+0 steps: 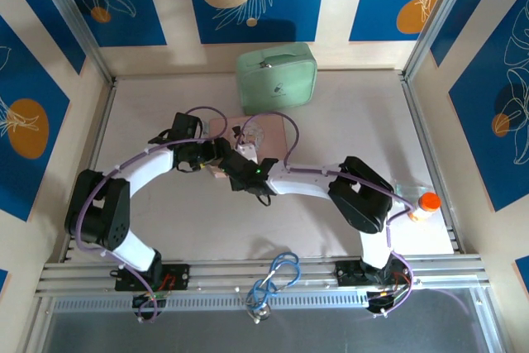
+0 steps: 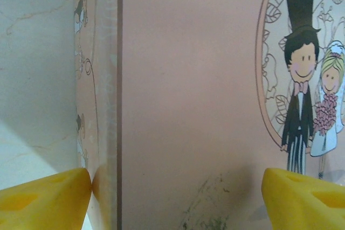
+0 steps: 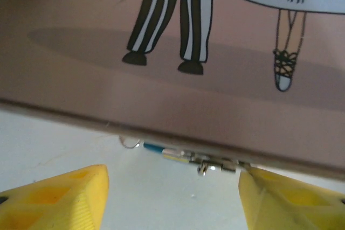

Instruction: Unlock the padlock with the key

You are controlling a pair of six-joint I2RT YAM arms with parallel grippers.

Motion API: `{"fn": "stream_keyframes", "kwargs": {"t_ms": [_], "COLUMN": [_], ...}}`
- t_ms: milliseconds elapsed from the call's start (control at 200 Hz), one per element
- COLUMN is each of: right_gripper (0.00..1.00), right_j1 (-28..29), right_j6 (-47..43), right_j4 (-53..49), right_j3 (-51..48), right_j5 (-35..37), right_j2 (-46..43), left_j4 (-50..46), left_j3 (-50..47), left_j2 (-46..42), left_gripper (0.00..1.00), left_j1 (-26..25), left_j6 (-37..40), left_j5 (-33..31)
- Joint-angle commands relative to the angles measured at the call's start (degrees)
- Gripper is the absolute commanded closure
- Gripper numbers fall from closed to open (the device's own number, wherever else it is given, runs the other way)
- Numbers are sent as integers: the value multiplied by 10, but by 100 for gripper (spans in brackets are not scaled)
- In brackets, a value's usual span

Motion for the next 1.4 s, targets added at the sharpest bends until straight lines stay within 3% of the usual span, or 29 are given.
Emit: {"fn": "stream_keyframes", "kwargs": {"t_ms": [0, 575, 1000, 1396], "right_gripper": [35, 45, 39, 41], "right_j1": [0, -4, 14, 14], "right_j6": [11, 11, 56, 40], "right_j4": [-28, -10, -42, 1], "right_j3": [17, 21, 39, 20], "right_j5": [21, 10, 44, 39], "right_j2": [17, 33, 40, 36], "left_j4": [-19, -14, 10, 5], "left_j3": [4, -9, -28, -25], "left_j2": [-18, -12, -9, -15], "left_gripper": [18, 22, 23, 24], "left_j1": [7, 7, 7, 7], "left_j6": [14, 18, 7, 9], "left_j5": [4, 5, 11, 13]}}
